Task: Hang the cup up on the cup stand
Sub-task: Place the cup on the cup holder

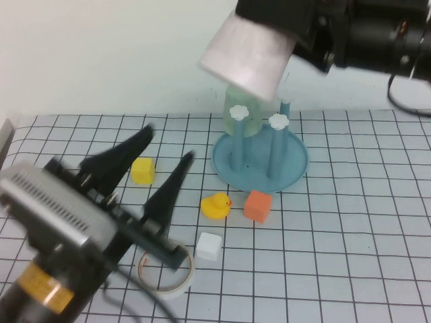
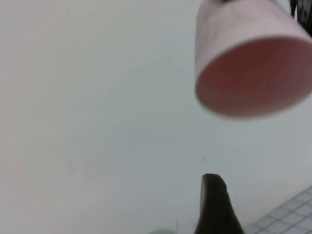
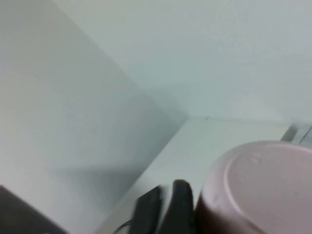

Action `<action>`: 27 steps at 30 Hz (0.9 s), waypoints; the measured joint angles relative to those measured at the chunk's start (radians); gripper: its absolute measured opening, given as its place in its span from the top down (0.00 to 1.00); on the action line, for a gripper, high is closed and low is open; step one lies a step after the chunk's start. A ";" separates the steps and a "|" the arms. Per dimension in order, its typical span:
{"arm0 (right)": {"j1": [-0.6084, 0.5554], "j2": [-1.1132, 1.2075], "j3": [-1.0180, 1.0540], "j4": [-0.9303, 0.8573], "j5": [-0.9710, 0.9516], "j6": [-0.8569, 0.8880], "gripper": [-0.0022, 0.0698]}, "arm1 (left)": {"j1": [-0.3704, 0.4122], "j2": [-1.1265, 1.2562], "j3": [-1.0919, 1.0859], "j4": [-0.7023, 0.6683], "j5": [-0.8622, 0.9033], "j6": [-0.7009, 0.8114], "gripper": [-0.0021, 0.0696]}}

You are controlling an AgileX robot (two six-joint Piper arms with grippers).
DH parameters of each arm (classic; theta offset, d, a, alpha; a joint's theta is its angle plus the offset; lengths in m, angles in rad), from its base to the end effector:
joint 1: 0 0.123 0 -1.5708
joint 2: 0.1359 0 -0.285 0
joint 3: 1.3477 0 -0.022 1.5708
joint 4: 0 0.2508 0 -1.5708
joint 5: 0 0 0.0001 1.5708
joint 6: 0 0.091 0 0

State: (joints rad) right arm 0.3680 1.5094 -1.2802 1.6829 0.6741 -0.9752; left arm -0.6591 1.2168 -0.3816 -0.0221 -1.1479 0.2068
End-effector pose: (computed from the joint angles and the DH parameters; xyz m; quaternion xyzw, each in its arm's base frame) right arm 0.3005 0.1764 0.3897 -0.0958 0.7152 0.5443 0.4278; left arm 0.1758 -0.1339 0.2821 0.2219 0.5061 -0.1851 0.8126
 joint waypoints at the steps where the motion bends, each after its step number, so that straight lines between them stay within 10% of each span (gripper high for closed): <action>1: -0.005 0.000 -0.009 0.000 -0.009 -0.034 0.16 | 0.000 -0.014 0.026 -0.015 0.000 0.000 0.44; 11: -0.010 0.000 -0.030 0.007 -0.172 -0.510 0.16 | 0.000 -0.215 0.258 -0.240 0.002 -0.066 0.92; 27: -0.010 0.138 -0.036 0.038 -0.587 -0.918 0.16 | 0.000 -0.483 0.400 -0.090 0.187 -0.195 0.97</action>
State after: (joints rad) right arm 0.3578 1.6472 -1.3165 1.7210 0.0875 -1.8927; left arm -0.6591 0.7336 0.0186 -0.1121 -0.9606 0.0115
